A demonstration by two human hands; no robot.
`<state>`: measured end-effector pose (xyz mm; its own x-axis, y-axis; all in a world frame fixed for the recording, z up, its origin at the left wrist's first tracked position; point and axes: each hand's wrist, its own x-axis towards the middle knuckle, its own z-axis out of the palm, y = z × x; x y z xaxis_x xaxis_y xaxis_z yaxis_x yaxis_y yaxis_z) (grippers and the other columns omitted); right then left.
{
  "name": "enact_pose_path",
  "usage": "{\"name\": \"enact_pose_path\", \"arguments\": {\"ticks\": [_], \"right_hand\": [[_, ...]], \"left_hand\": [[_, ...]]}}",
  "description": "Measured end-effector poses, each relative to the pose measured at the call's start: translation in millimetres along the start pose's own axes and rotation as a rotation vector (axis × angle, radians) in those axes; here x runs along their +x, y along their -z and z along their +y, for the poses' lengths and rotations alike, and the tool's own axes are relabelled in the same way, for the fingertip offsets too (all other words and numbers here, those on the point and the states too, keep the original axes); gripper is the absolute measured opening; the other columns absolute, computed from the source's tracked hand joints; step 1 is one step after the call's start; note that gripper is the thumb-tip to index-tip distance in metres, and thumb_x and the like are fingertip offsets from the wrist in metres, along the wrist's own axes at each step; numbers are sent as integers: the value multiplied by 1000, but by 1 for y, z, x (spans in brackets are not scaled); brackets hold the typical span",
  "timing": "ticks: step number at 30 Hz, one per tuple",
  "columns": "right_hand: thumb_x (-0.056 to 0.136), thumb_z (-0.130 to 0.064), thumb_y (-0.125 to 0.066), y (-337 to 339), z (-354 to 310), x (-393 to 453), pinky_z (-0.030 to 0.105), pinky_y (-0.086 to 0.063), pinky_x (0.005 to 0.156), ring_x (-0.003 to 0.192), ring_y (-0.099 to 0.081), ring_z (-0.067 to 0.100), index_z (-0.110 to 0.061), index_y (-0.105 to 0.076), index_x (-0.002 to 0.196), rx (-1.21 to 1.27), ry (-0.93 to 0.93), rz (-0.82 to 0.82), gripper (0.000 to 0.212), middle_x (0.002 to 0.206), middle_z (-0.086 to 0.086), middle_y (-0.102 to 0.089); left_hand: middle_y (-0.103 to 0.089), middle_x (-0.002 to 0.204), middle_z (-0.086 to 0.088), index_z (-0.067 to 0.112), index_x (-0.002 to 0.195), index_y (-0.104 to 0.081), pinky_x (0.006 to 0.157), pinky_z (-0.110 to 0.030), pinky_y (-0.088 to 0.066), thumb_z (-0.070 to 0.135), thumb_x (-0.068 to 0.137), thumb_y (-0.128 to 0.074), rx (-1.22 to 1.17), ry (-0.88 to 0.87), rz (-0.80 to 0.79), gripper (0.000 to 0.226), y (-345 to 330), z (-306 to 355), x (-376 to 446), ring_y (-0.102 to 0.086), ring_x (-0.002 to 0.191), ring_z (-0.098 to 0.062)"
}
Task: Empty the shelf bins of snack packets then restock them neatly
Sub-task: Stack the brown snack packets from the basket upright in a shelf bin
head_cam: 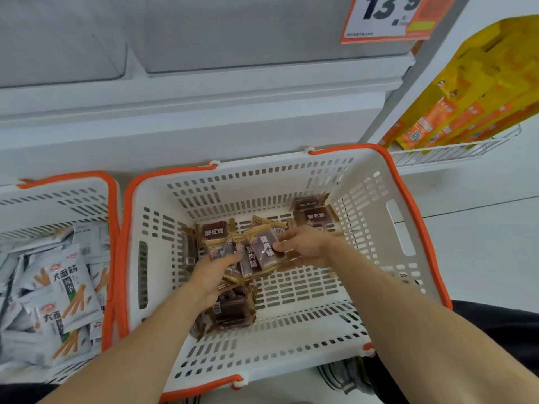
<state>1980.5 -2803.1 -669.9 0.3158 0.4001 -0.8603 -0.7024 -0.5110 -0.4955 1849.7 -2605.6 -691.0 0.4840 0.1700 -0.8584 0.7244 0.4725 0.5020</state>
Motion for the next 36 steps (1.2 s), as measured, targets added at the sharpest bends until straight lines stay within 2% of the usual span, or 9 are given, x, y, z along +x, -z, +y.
{"name": "enact_pose_path", "arguments": {"ticks": [6,10,15,17,20,24,30,34,36], "right_hand": [[98,-11,-63,-30,15,9,37,-63,72,93,-75,23,-7,-63,114,11,42,86,17,106,11,-73],[94,-18,-70,-33,15,8,38,-63,77,94,-74,22,-9,-64,111,-95,90,107,20,104,10,-75],[95,-28,-68,-28,10,6,36,-59,82,101,-72,20,-16,-70,116,-138,55,-131,24,110,6,-75],[96,-26,-66,-9,5,4,36,-59,85,100,-71,21,-15,-69,117,-234,44,46,24,111,4,-73],[92,-10,-66,34,6,9,25,-53,72,81,-61,12,-16,-64,107,-391,136,701,16,106,1,-68],[89,-25,-72,65,19,30,36,-48,102,116,-58,30,-23,-56,136,-672,147,752,50,132,10,-53],[58,-39,-97,53,21,40,42,-46,107,129,-50,34,-19,-35,150,-695,-21,634,112,139,12,-51],[59,-45,-95,47,25,34,42,-50,97,117,-53,29,-17,-59,115,-826,-11,702,72,127,10,-52],[66,-46,-92,46,18,29,35,-54,79,98,-63,25,-14,-61,99,-893,-10,697,56,110,8,-65]], "left_hand": [[-70,117,-23,2,125,-65,71,-40,-61,4,89,-68,-115,64,-164,36,-5,10,-12,-72,91,-32],[-68,121,-24,4,123,-68,107,-57,-45,20,88,-70,-155,108,-229,38,-6,9,-14,-63,113,-38],[-72,116,-19,8,123,-67,105,-53,-48,20,75,-79,-110,55,-172,52,-15,-1,-3,-67,112,-37],[-73,114,-18,9,122,-67,99,-51,-52,20,71,-80,-113,62,-151,54,-14,-3,-1,-70,107,-35],[-74,111,-16,10,122,-66,82,-43,-59,19,71,-80,-145,71,-137,54,-13,-7,1,-72,100,-32],[-74,111,-17,9,125,-66,71,-39,-61,19,76,-79,-155,99,-141,52,-16,-8,4,-74,95,-30],[-76,106,-14,8,122,-69,62,-33,-59,19,86,-74,-149,128,-122,37,-19,-4,6,-75,84,-25],[-77,85,-11,4,109,-70,56,-28,-57,18,85,-76,-153,129,-106,29,-19,-5,6,-74,68,-20],[-77,97,-13,7,116,-70,66,-34,-59,21,76,-80,-149,120,-88,43,-17,-6,8,-75,81,-25]]}}
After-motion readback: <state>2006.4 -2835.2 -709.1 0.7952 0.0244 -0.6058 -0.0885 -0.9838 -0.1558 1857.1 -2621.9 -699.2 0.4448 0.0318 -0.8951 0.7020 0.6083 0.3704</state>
